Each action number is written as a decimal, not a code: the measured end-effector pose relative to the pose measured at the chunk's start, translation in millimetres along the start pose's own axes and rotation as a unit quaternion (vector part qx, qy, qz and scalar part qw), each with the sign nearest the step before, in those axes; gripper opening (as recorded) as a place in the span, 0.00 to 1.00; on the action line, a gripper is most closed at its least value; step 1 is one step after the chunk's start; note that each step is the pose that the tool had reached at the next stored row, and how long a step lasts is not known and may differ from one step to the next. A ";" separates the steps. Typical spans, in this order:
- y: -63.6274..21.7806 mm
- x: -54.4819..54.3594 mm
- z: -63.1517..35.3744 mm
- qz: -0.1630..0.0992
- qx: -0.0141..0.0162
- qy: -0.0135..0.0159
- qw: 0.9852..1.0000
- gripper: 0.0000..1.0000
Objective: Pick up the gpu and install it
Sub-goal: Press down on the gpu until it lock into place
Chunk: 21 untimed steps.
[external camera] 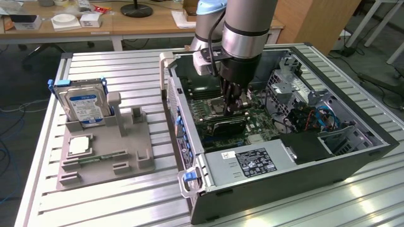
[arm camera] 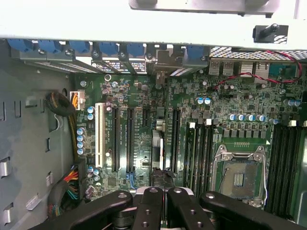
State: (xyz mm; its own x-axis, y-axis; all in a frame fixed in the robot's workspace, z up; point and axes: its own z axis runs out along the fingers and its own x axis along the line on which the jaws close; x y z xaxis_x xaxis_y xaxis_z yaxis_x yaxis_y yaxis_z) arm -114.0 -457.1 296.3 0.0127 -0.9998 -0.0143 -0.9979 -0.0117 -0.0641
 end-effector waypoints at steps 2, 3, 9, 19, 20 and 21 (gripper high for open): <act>0.0 0.0 0.0 0.000 0.000 0.000 1.000 0.10; 0.0 0.0 0.0 0.000 0.000 0.000 1.000 0.10; 5.4 -0.1 -0.1 0.000 -0.002 0.000 1.000 0.10; 5.2 -0.1 -0.1 0.001 -0.058 0.001 0.998 0.10; 3.7 0.0 0.0 0.001 -0.067 0.001 0.998 0.10; 2.8 0.0 0.1 0.001 -0.070 0.001 0.998 0.10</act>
State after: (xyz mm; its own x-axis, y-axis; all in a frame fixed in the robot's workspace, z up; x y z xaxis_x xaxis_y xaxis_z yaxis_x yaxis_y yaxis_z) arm -116.8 -457.1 296.0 0.0109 -0.9999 -0.0119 -0.9970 -0.0118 0.0764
